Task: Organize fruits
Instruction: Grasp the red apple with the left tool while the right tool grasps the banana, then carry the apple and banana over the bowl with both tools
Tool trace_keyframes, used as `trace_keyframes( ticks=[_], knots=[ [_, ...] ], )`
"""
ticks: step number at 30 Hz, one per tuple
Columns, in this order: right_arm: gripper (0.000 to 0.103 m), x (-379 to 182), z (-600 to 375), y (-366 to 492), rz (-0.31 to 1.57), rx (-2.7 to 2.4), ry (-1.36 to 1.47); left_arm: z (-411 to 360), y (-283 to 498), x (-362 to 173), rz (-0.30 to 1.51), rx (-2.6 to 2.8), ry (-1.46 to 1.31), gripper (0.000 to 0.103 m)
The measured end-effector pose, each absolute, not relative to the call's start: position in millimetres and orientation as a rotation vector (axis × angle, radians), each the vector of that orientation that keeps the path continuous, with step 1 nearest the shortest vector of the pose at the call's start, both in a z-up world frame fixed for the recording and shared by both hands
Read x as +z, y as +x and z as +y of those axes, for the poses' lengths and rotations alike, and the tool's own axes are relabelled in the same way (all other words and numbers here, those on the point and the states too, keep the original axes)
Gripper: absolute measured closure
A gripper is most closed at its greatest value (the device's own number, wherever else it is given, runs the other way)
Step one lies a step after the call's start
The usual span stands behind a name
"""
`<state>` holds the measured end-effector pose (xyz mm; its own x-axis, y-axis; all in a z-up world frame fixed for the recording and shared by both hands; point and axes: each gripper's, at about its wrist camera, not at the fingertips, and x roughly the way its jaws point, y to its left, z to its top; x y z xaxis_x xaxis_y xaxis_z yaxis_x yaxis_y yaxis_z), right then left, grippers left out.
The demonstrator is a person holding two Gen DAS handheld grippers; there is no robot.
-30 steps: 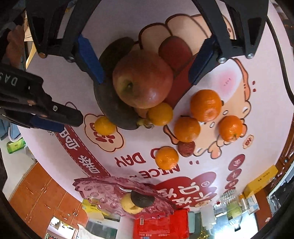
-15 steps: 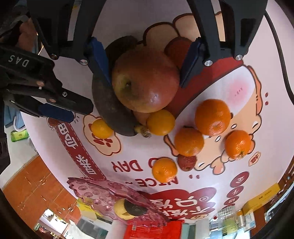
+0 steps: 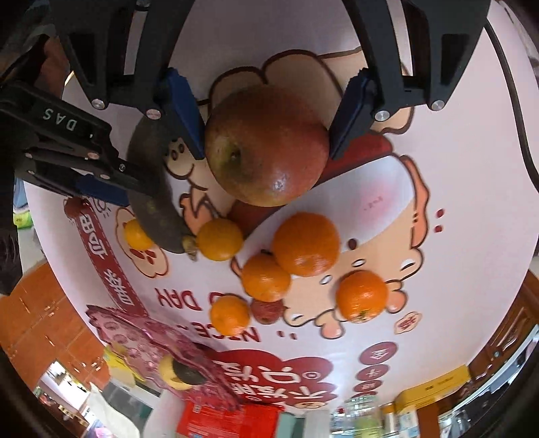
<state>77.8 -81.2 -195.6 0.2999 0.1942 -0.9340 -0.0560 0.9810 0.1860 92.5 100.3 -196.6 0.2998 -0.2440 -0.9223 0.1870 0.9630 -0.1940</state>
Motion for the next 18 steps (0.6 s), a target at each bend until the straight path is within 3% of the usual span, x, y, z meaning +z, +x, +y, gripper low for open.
trace_keyframes(
  ticks=[4, 18],
  knots=[
    [0.064, -201.6, -70.6, 79.0, 1.272, 0.164, 0.098, 108.3, 89.9, -196.1, 1.234, -0.26, -0.062, 0.032],
    [0.07, -196.2, -70.6, 68.1, 1.244, 0.141, 0.095, 114.1, 78.6, -187.3, 1.226, -0.251, -0.051, 0.032]
  ],
)
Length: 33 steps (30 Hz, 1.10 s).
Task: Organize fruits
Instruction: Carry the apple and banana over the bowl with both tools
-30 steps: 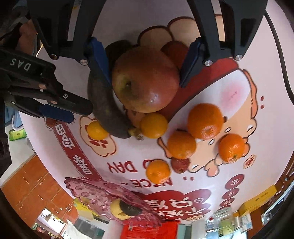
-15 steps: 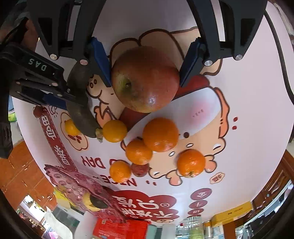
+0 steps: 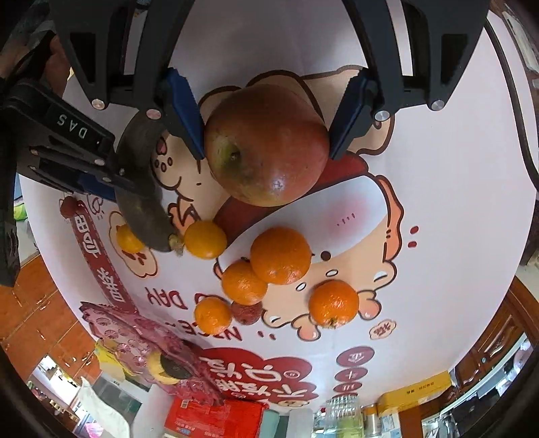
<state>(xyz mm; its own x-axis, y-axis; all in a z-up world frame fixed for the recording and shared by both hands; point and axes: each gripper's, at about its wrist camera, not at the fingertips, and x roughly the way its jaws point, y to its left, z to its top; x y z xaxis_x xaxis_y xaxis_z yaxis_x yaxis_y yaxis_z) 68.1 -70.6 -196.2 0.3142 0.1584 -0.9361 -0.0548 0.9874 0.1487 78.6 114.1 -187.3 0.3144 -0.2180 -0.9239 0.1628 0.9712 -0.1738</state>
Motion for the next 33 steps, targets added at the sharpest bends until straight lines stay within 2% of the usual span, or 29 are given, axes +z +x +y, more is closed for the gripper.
trace_keyframes(
  ticks=[7, 18, 27, 33],
  knots=[
    [0.071, -173.8, -75.1, 55.9, 1.187, 0.164, 0.103, 106.0, 76.9, -165.4, 1.179, -0.281, -0.04, 0.032],
    [0.071, -105.8, -104.5, 47.6, 1.029, 0.128, 0.141, 78.9, 82.5, -107.9, 1.085, -0.357, -0.013, 0.032],
    [0.071, -27.6, -142.2, 63.7, 0.874, 0.088, 0.107, 45.1, 111.9, -37.7, 0.976, -0.394, 0.008, 0.032],
    [0.071, 26.1, -178.7, 91.7, 0.766, 0.041, -0.046, 11.0, 141.3, 4.5, 0.882, -0.393, 0.029, 0.032]
  ],
)
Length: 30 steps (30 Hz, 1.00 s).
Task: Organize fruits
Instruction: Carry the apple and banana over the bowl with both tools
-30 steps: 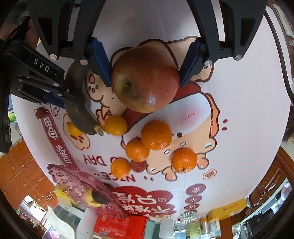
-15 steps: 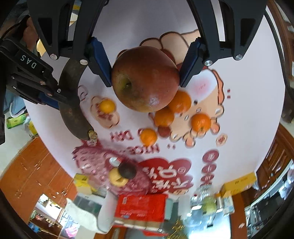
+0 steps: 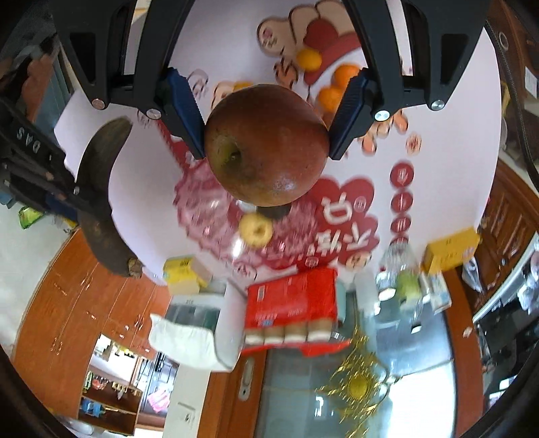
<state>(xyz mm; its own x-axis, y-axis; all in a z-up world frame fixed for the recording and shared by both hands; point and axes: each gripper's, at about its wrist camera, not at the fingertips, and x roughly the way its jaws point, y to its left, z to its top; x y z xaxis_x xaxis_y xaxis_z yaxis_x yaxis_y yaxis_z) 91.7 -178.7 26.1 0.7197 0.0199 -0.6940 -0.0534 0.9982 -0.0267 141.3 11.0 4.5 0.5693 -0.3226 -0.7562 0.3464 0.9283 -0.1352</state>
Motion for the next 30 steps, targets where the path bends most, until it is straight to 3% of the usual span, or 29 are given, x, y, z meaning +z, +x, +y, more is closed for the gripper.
trace_keyframes(
  ticks=[7, 12, 30],
  knots=[
    [0.071, 45.1, -225.5, 150.2, 0.721, 0.003, -0.156, -34.1, 183.6, 16.0, 0.862, -0.368, 0.027, 0.032],
    [0.071, 28.3, -252.0, 202.4, 0.738, 0.015, -0.168, -65.0, 223.5, 2.5, 0.88, -0.302, 0.039, 0.032],
    [0.071, -124.2, -252.2, 293.1, 1.013, 0.146, -0.069, -109.2, 290.4, -136.1, 1.124, -0.172, 0.033, 0.032]
  ],
)
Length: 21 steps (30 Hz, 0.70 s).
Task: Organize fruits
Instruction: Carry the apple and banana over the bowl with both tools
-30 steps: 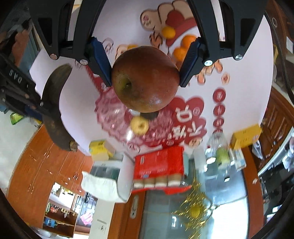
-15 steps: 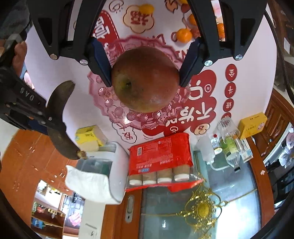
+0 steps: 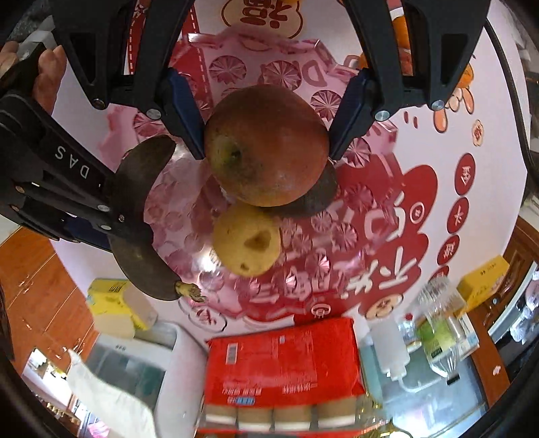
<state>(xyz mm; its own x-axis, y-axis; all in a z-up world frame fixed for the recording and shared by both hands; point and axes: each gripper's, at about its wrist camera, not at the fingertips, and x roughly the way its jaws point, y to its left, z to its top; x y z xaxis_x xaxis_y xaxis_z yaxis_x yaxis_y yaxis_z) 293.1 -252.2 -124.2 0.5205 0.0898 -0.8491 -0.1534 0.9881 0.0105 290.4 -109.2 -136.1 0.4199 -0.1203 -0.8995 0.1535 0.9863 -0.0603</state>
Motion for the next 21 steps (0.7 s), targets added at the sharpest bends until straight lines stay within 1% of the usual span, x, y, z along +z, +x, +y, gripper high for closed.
trace_keyframes(
  ticks=[2, 13, 21],
  knots=[
    [0.071, -133.2, -250.7, 295.1, 1.029, 0.153, -0.064, -110.4, 291.2, -143.4, 1.134, -0.172, 0.033, 0.032],
    [0.071, -160.5, -248.5, 306.1, 1.087, 0.151, -0.047, -124.5, 288.2, -148.6, 1.112, -0.189, 0.105, 0.032],
    [0.069, -163.9, -248.4, 301.7, 1.103, 0.174, -0.055, -128.1, 288.6, -166.8, 1.176, -0.192, 0.101, 0.032]
  ],
)
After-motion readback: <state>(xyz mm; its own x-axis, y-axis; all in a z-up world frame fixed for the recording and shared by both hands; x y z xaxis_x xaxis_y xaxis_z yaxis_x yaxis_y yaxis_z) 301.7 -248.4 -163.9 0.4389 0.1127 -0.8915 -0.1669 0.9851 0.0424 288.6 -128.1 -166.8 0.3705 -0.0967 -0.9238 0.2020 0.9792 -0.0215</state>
